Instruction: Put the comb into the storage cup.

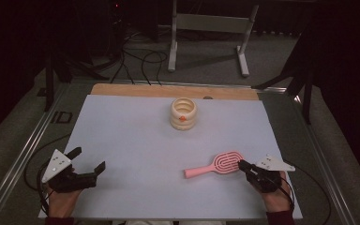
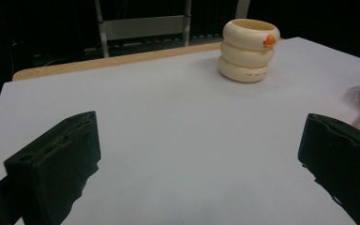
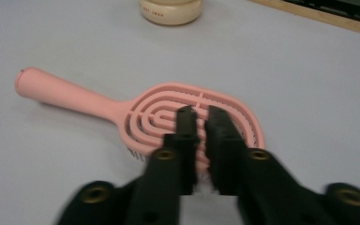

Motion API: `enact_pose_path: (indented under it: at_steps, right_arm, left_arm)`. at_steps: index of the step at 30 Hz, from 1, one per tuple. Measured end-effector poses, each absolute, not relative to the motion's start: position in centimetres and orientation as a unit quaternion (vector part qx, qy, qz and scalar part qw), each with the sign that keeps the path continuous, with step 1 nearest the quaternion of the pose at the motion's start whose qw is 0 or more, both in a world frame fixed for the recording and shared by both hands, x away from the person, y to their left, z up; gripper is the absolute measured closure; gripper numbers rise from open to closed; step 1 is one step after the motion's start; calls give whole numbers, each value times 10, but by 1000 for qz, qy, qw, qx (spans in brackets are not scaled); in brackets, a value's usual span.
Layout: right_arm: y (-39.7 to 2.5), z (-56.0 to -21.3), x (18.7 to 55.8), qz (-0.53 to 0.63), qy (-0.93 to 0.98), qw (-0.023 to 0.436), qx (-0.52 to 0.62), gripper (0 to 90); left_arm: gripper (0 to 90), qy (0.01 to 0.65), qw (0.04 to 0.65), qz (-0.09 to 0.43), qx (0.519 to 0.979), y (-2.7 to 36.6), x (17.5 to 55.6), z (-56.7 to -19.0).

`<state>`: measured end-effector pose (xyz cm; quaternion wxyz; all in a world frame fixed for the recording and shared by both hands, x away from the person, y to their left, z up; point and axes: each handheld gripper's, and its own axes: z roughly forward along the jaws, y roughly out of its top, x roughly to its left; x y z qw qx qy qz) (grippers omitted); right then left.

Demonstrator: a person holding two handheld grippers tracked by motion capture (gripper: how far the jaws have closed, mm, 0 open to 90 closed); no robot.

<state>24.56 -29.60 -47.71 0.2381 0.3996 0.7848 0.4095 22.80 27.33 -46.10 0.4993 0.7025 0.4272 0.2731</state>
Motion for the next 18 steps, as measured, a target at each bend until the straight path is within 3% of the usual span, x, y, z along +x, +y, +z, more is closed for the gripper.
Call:
enact_pose_path:
  at_steps: [18]
  right_arm:
    - [-300, -488, 248, 362, 822, 198, 391, 900]
  left_arm:
    - [0, 431, 497, 268, 704, 271, 229, -463]
